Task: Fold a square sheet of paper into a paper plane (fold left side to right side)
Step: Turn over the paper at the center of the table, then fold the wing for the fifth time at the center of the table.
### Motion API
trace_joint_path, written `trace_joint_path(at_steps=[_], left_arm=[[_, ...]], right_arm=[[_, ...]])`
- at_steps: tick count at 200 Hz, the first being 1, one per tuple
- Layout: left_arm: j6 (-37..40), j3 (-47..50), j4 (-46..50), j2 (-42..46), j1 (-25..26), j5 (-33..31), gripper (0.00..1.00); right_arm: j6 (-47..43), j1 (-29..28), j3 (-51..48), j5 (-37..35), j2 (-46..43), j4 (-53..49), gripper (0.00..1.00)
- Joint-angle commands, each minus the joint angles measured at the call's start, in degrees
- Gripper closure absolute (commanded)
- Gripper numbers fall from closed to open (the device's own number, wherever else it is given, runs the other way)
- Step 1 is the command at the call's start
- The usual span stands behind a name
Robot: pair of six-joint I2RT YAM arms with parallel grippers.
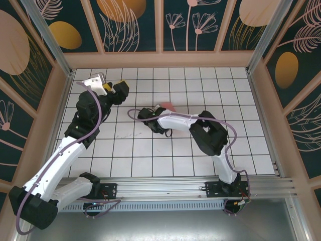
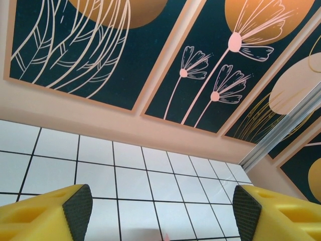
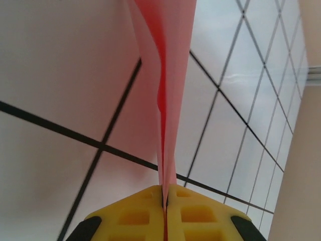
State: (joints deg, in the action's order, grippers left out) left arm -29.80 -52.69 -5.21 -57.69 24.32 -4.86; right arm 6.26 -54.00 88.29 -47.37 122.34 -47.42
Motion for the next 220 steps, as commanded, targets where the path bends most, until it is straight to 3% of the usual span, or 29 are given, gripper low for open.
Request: trace_joint_path(at_steps=[1, 23, 59, 133, 169, 220], left_arm=[[-0.5, -1.2, 0.7, -0.4, 0.0, 1.1, 0.24], [-0.8, -1.7, 0.8, -1.0, 0.0, 2.1, 0.25], [-1.8, -2.7, 2.4, -2.7, 0.0, 4.1, 0.24], [-12.1, -1.2, 2.8, -10.5, -0.1, 9.6, 0.16], [-15.3, 1.5, -4.1, -19.6, 0.0, 19.0, 0.21], [-20.8, 2.7, -17.8, -35.9, 1.2, 32.1, 0.24]], right_arm=[[-1.8, -0.1, 2.6, 5.3, 2.1, -2.8, 0.92], [-2.2, -0.1, 2.6, 11.1, 2.9, -2.4, 0.88], [-1.2, 0.5, 2.1, 21.5, 0.0, -0.6, 0.67], [5.7, 4.8, -10.9, 38.2, -22.4, 10.3, 0.29], [8.3, 14.3, -22.3, 46.2, -35.8, 20.9, 0.16], [17.4, 30.0, -39.6, 64.9, -48.0, 45.6, 0.01]])
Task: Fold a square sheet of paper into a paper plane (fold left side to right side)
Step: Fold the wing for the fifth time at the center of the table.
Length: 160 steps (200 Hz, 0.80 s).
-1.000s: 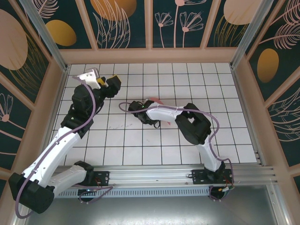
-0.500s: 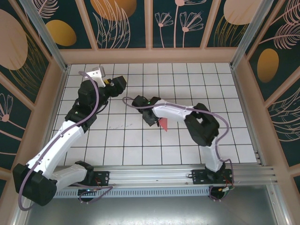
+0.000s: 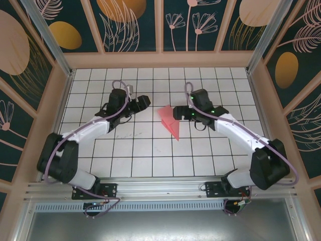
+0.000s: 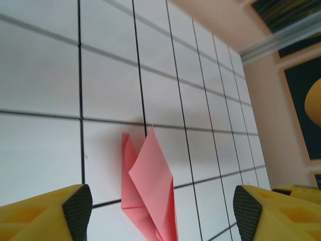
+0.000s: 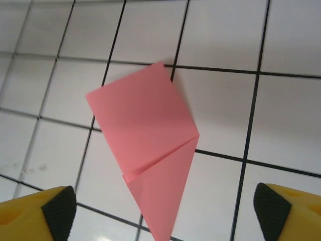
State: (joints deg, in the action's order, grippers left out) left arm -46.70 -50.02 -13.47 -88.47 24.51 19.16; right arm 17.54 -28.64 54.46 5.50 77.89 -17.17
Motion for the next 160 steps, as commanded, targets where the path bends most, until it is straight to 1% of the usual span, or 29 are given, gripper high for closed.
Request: trace_joint_path(at_steps=[1, 17, 24, 37, 52, 61, 74, 90, 103, 116, 132, 153, 160], left_arm=[[-4.0, 0.0, -9.6, -5.4, 1.1, 8.1, 0.24], [-4.9, -1.1, -12.2, -9.3, 2.0, 9.2, 0.25], [-5.5, -1.9, -13.2, -12.6, 2.3, 10.0, 0.24], [-5.7, -4.0, -14.1, -16.2, 3.0, 11.4, 0.26], [-5.4, -5.4, -13.6, -19.7, 3.7, 11.4, 0.27], [-5.6, -7.9, -13.1, -21.6, 3.9, 11.1, 0.28], [-6.7, -9.0, -14.4, -23.9, 4.2, 11.8, 0.31], [-7.5, -10.0, -16.1, -25.9, 4.5, 13.1, 0.42], [-6.9, -10.5, -16.0, -26.3, 4.5, 12.9, 0.55], [-5.1, -10.8, -14.0, -26.1, 4.5, 11.5, 0.71], [-3.1, -10.7, -12.3, -25.7, 4.5, 10.6, 0.85], [-0.5, -9.7, -11.7, -24.7, 4.2, 10.2, 0.99], [0.3, -9.2, -12.0, -24.2, 4.0, 10.6, 1.0]], right_arm=[[6.3, 4.9, -6.1, 12.3, -3.7, 15.6, 0.01], [8.6, 8.0, -9.3, 16.3, -5.0, 20.4, 0.01], [9.4, 9.1, -10.1, 17.3, -5.3, 21.5, 0.01], [10.0, 10.2, -11.4, 18.5, -5.9, 22.9, 0.01], [10.1, 11.1, -12.2, 18.8, -6.5, 23.1, 0.01], [9.9, 11.5, -12.4, 18.9, -6.8, 22.9, 0.01], [9.6, 12.2, -12.8, 19.3, -7.1, 22.6, 0.01], [9.2, 12.8, -13.2, 20.1, -7.0, 22.6, 0.01], [9.0, 13.6, -13.6, 21.0, -6.7, 22.5, 0.01], [8.9, 14.4, -13.9, 21.9, -6.4, 22.7, 0.01], [8.5, 15.3, -14.0, 24.2, -5.7, 23.4, 0.01], [6.4, 15.8, -12.4, 26.9, -3.6, 23.4, 0.01], [5.3, 15.9, -11.7, 27.4, -2.6, 23.0, 0.01]])
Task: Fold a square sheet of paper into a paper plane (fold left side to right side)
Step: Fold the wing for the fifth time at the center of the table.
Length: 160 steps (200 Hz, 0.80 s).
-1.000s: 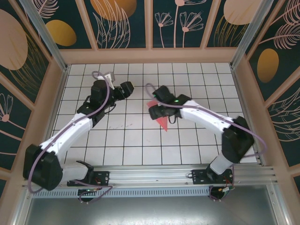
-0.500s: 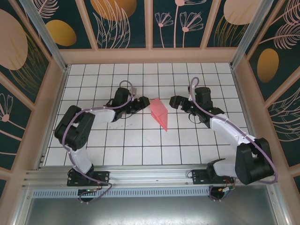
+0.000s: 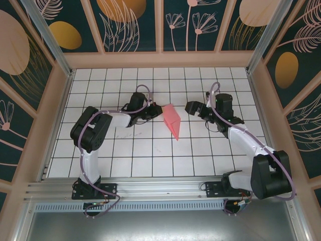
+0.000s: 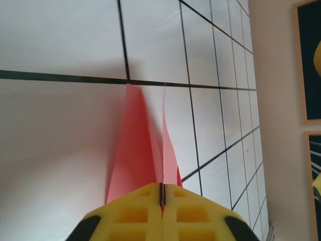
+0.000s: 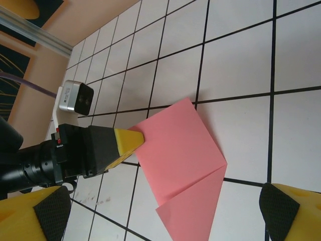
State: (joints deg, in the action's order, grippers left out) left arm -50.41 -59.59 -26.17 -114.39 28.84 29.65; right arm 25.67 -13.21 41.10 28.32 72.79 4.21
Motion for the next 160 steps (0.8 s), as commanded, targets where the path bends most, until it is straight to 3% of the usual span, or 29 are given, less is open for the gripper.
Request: trace_joint_path(at_steps=[1, 35, 79, 160], left_arm=[[4.1, 0.5, 0.7, 1.8, -0.3, 0.1, 1.0], [9.3, 3.1, -0.2, 5.0, -1.9, 3.2, 1.0], [15.0, 6.5, -0.1, 8.3, -3.4, 9.3, 1.0], [20.1, 9.1, -0.6, 10.3, -3.8, 14.6, 1.0]], right_arm=[[-2.9, 0.4, 1.8, 4.6, 2.6, 1.6, 0.01], [-6.7, 0.5, 3.6, 8.3, 7.9, 5.3, 0.01], [-8.1, 0.3, 6.7, 16.9, 17.5, 12.5, 0.11], [-9.9, -0.1, 11.4, 30.5, 32.4, 19.8, 0.12]])
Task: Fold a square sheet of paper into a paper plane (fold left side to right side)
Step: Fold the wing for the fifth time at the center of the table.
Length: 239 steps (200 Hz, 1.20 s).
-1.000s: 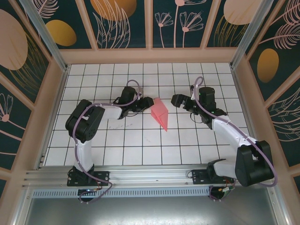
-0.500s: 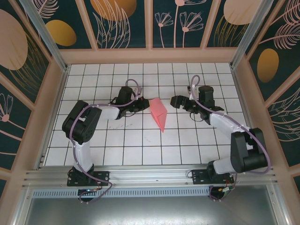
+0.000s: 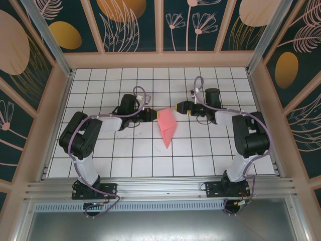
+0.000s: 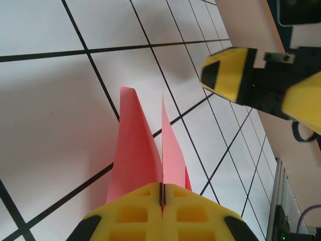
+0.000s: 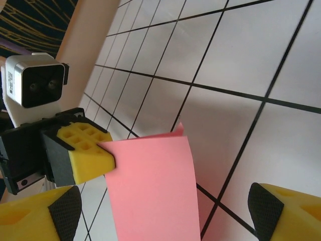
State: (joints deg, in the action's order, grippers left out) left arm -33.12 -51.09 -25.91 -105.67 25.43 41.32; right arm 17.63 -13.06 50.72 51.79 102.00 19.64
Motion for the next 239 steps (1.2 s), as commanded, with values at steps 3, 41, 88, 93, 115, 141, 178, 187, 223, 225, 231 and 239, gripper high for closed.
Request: trace_joint_path(at_steps=[3, 41, 88, 93, 115, 141, 178, 187, 223, 225, 231, 239], left_arm=[[2.7, 0.7, -1.1, 1.6, -0.5, 3.1, 1.0], [2.2, 1.0, -2.4, 1.1, -0.5, 3.8, 1.0], [1.7, 1.1, -3.0, 0.4, -0.5, 4.3, 1.0], [1.7, 1.0, -3.0, 0.4, -0.5, 4.3, 1.0], [1.6, 0.9, -3.3, 0.2, -0.5, 4.8, 1.0], [1.8, 0.6, -3.0, -0.4, -0.5, 4.9, 1.0], [2.2, -0.1, -2.1, -1.6, -0.4, 4.7, 1.0], [2.3, -0.3, -1.9, -1.8, -0.5, 4.8, 1.0], [3.4, -1.1, -0.8, -2.7, -0.5, 4.6, 1.0], [3.5, -1.2, -0.7, -2.8, -0.5, 4.6, 1.0], [3.6, -1.4, -0.5, -2.9, -0.5, 4.6, 1.0], [3.8, -1.4, -0.4, -3.1, -0.4, 4.6, 1.0]], right_arm=[[-1.9, -0.4, 1.9, 7.2, 3.5, 4.4, 0.13], [-3.2, -1.9, 3.6, 8.8, 7.4, 3.6, 0.2], [-3.3, -2.8, 3.7, 11.4, 8.9, 3.5, 0.34], [-3.5, -2.8, 3.7, 11.3, 8.9, 3.4, 0.34], [-4.2, -2.8, 3.8, 11.8, 9.2, 2.2, 0.38], [-5.5, -2.8, 4.2, 12.8, 8.9, 0.3, 0.47], [-7.5, -2.8, 4.8, 12.3, 7.9, -3.4, 0.64], [-8.0, -2.8, 4.8, 11.7, 7.6, -4.3, 0.66], [-9.3, -2.8, 5.4, 10.2, 6.7, -7.3, 0.73], [-9.4, -2.8, 5.4, 10.1, 6.7, -7.5, 0.74], [-9.5, -2.8, 5.4, 9.8, 6.6, -7.9, 0.76], [-9.6, -2.8, 5.6, 9.9, 6.5, -8.4, 0.79]])
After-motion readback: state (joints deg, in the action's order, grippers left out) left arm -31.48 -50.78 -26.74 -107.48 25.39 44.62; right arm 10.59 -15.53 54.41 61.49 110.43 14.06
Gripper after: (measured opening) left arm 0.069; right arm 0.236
